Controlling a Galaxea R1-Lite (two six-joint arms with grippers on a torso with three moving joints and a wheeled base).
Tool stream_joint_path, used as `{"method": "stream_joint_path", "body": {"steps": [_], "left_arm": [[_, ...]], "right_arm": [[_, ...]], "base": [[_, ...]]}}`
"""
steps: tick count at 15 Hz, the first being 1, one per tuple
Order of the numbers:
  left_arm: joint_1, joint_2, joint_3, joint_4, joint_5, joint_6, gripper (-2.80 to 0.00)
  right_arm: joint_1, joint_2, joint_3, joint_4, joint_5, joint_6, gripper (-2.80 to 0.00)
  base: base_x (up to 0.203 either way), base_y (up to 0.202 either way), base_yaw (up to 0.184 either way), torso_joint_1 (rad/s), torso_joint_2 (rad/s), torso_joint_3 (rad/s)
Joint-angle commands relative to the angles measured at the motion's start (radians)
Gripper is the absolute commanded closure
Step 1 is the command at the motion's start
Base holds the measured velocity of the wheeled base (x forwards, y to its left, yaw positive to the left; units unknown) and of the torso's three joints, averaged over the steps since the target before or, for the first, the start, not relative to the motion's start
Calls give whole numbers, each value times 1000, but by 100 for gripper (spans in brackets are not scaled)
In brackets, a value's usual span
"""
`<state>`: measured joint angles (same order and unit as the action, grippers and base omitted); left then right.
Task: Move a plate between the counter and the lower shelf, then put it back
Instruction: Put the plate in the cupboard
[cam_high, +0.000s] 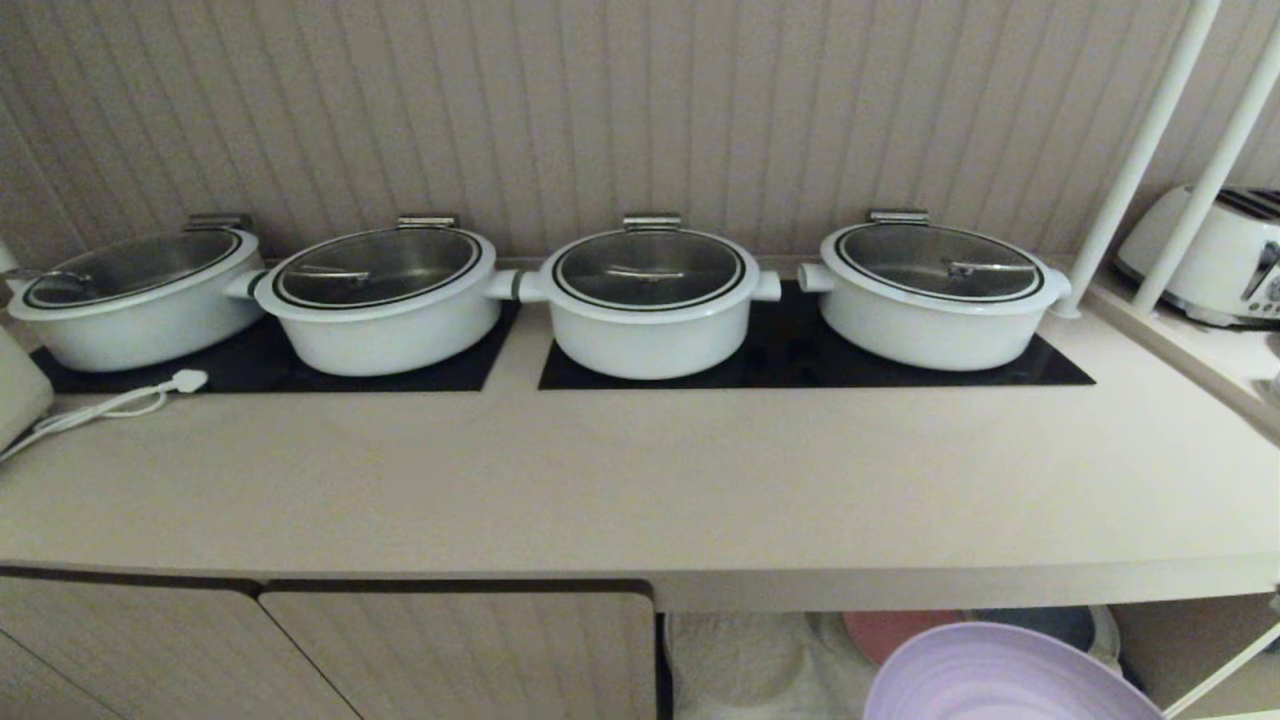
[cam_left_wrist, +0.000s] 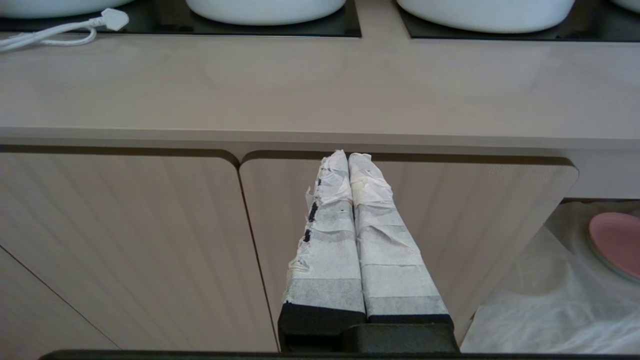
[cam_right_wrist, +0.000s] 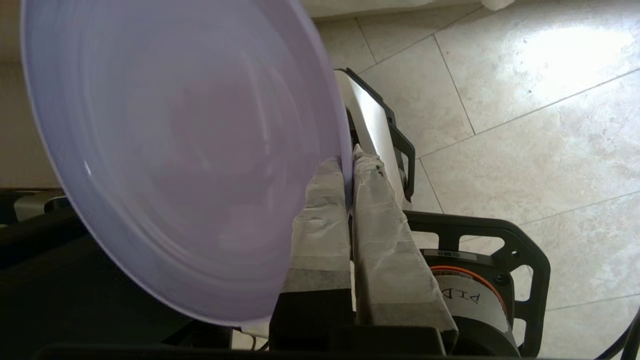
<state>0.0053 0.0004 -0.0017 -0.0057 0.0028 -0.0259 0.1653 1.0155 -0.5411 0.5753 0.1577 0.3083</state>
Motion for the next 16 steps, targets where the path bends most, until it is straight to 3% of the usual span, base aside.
{"method": "stream_joint_path", "body": {"steps": [1,16], "left_arm": [[1,1,0,0,0,0,0],[1,1,0,0,0,0,0]], "right_arm": [[0,-11,-3,0,3,2,0],[-7,-12,-13,11,12,11,0]], "base": [[0,0,0,0,0,0],[0,0,0,0,0,0]]}}
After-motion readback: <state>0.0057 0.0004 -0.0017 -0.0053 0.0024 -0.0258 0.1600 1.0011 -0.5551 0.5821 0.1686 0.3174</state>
